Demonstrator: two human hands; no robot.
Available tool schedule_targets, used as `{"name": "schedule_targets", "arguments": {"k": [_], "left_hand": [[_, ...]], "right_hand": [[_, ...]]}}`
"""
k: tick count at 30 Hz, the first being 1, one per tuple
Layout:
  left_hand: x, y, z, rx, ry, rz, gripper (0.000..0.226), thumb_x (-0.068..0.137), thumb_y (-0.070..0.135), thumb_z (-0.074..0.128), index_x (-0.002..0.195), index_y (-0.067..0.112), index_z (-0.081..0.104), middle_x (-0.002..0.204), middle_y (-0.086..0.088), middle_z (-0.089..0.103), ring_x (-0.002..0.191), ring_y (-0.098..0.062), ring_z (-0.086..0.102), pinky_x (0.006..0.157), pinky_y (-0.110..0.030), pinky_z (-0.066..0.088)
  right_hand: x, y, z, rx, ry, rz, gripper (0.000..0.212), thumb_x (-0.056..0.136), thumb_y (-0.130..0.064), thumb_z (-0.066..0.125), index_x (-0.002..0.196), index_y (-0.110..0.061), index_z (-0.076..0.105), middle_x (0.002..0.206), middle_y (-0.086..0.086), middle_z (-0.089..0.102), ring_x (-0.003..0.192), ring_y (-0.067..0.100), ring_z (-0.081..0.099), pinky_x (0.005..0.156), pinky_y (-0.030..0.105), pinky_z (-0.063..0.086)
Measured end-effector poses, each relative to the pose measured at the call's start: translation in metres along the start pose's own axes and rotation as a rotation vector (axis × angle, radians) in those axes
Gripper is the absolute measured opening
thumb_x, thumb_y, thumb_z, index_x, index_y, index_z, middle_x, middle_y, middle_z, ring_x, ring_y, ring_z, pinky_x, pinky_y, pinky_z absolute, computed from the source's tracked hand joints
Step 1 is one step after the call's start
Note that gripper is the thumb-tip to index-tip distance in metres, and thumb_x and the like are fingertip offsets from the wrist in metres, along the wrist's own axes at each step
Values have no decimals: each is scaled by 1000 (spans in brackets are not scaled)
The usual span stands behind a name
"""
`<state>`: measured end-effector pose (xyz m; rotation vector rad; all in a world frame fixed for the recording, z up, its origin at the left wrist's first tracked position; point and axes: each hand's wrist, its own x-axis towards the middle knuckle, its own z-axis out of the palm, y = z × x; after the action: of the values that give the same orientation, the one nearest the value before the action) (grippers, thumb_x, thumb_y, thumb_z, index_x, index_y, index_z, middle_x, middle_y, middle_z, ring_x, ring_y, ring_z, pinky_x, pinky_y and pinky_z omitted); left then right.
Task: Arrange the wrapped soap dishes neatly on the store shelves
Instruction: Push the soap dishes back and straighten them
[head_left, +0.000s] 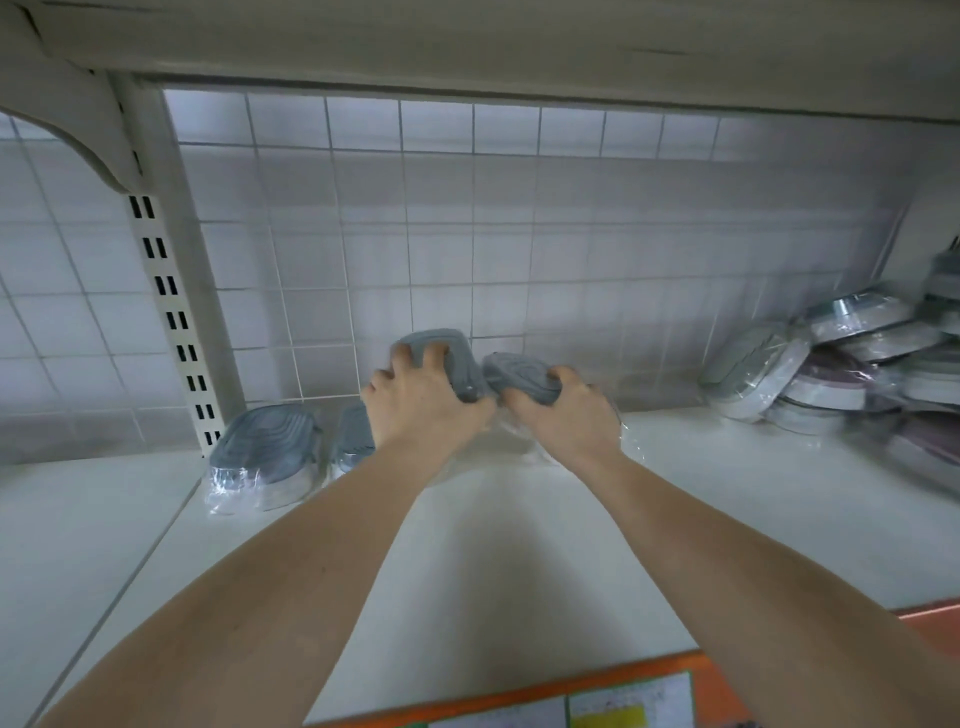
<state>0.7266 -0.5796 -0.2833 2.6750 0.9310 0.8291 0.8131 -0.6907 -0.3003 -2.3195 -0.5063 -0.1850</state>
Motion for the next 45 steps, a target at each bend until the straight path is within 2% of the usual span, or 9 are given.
{"name": "schedule_targets", "arguments": {"k": [11, 17, 21, 24, 27, 29, 36, 42, 45], "left_hand": [[1, 10, 0, 1, -44, -55, 67, 73, 53, 62, 130, 23, 42, 134, -8, 38, 114, -36, 44, 94, -39, 32], [-9, 32, 29, -104, -153, -25, 73, 74, 56, 61, 135, 23, 37, 137, -8, 36, 121, -35, 42, 100, -40, 30], [-13, 25, 44, 5, -175, 15, 63, 80, 57, 52, 132, 22, 41, 134, -8, 41, 122, -32, 41, 99, -40, 30], [-14, 13, 47, 195, -235, 50, 61, 85, 62, 40, 133, 23, 40, 136, -8, 42, 127, -31, 36, 104, -50, 22], [-15, 0, 47, 265, -310, 76, 73, 82, 72, 34, 139, 27, 31, 149, -8, 26, 137, -33, 22, 107, -66, 8], [-13, -8, 43, 252, -395, 114, 82, 78, 77, 35, 143, 29, 23, 154, -5, 14, 140, -33, 13, 106, -66, 5], [-12, -19, 44, 364, -396, 161, 72, 88, 66, 34, 146, 28, 13, 154, -1, 13, 140, -30, 17, 107, -59, 17], [-2, -18, 28, 329, -530, 154, 87, 79, 77, 33, 148, 28, 13, 156, -1, 12, 142, -27, 10, 107, -60, 14], [-2, -6, 20, 234, -369, 179, 80, 81, 74, 35, 144, 26, 26, 148, -4, 31, 137, -26, 23, 105, -52, 23]], "right_hand": [[3, 6, 2, -299, -29, -62, 74, 76, -72, 49, 125, -16, 48, 120, 11, 57, 116, 29, 50, 100, 45, 28], [7, 29, -13, -267, -22, -25, 76, 77, -66, 54, 135, -18, 41, 128, 15, 49, 120, 34, 46, 100, 43, 31], [12, 39, -18, -221, -33, -5, 75, 77, -67, 54, 135, -20, 41, 129, 15, 47, 121, 35, 45, 103, 43, 30], [14, 39, -10, -305, -153, -34, 78, 79, -73, 42, 140, -24, 36, 138, 12, 44, 130, 30, 38, 110, 49, 21], [14, 42, 2, -484, -278, -97, 81, 83, -75, 29, 146, -24, 27, 147, 11, 36, 140, 28, 21, 112, 59, 4], [16, 42, 4, -539, -292, -111, 81, 85, -73, 28, 147, -23, 23, 150, 14, 31, 143, 30, 12, 113, 58, 1], [15, 30, 12, -681, -291, -135, 76, 90, -68, 18, 150, -21, 14, 154, 20, 20, 144, 36, -3, 112, 57, -5], [12, 21, 3, -720, -351, -128, 80, 88, -71, 16, 151, -22, 7, 157, 15, 9, 144, 32, -8, 109, 61, -6], [4, 16, -9, -546, -264, -133, 78, 88, -70, 22, 150, -22, 15, 154, 15, 21, 144, 30, 4, 110, 60, 3]]}}
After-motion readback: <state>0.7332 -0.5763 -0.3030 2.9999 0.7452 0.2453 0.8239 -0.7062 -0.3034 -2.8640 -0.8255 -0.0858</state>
